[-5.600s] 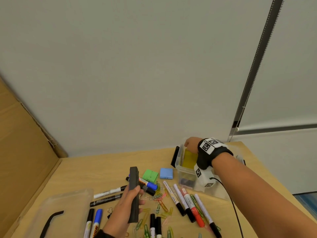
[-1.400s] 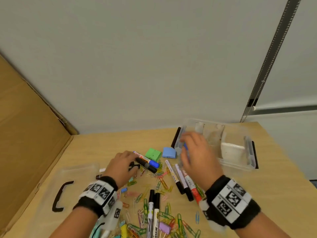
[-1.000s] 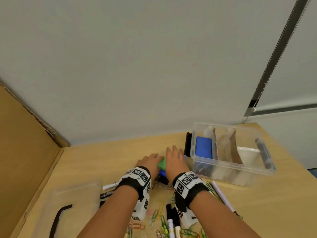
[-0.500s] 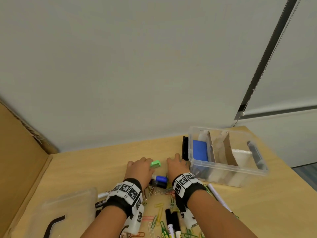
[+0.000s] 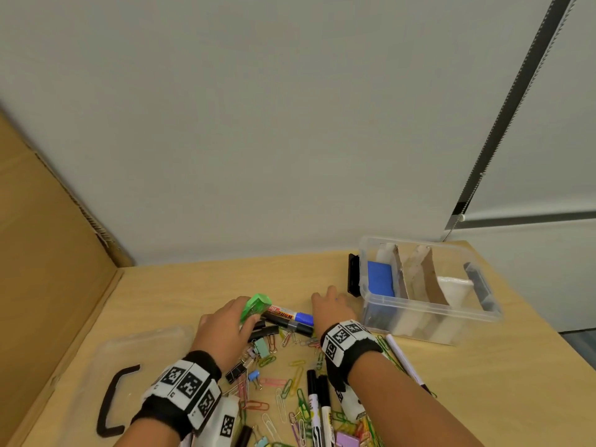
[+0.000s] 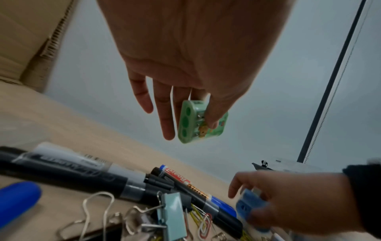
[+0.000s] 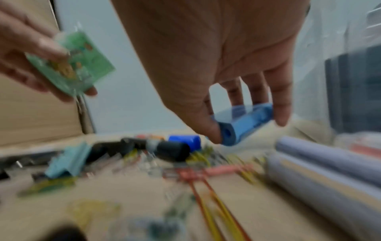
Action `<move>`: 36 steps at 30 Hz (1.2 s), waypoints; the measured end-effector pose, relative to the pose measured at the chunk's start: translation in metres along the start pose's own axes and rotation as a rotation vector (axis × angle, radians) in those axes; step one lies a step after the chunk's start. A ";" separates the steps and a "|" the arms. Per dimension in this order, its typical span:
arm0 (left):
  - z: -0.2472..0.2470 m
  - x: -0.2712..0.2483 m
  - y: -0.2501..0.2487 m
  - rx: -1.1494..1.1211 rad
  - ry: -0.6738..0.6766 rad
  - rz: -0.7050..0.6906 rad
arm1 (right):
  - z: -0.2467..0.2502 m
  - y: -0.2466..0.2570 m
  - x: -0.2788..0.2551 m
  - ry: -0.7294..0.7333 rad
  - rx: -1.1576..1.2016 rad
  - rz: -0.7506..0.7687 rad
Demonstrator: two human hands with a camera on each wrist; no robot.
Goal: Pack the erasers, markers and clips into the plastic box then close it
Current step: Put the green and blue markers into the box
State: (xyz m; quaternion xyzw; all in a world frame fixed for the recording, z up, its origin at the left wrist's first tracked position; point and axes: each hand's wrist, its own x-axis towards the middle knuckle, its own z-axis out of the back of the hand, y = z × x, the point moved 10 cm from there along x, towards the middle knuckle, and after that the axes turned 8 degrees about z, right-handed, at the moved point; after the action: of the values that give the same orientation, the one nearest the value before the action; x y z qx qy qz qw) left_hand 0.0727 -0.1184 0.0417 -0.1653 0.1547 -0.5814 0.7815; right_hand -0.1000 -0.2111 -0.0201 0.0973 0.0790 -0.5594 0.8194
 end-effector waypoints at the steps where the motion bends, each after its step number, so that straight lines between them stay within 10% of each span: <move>1: 0.002 -0.001 0.001 -0.009 -0.001 0.001 | 0.010 0.007 -0.004 -0.033 0.071 0.066; 10: 0.004 -0.001 0.009 -0.092 0.008 -0.010 | 0.101 -0.017 -0.068 -0.100 1.729 0.271; 13: 0.001 -0.002 0.007 -0.144 0.016 -0.011 | 0.121 -0.061 -0.069 -0.257 1.953 0.190; 18: -0.005 -0.004 0.001 -0.184 0.033 -0.027 | 0.146 -0.126 -0.062 -0.459 1.057 -0.047; 22: -0.005 -0.005 -0.002 -0.200 0.035 -0.044 | 0.151 -0.125 -0.044 -0.264 0.434 -0.040; 31: -0.003 -0.006 -0.002 -0.244 0.047 -0.061 | 0.112 -0.118 -0.001 0.282 0.121 -0.049; 36: -0.004 -0.011 -0.004 -0.289 0.075 -0.094 | 0.015 -0.230 0.150 0.334 -0.086 -0.066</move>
State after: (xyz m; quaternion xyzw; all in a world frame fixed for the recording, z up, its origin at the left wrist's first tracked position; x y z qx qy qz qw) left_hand 0.0642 -0.1089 0.0408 -0.2612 0.2581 -0.5950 0.7150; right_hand -0.2599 -0.4318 -0.0574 0.1513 0.2411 -0.5581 0.7794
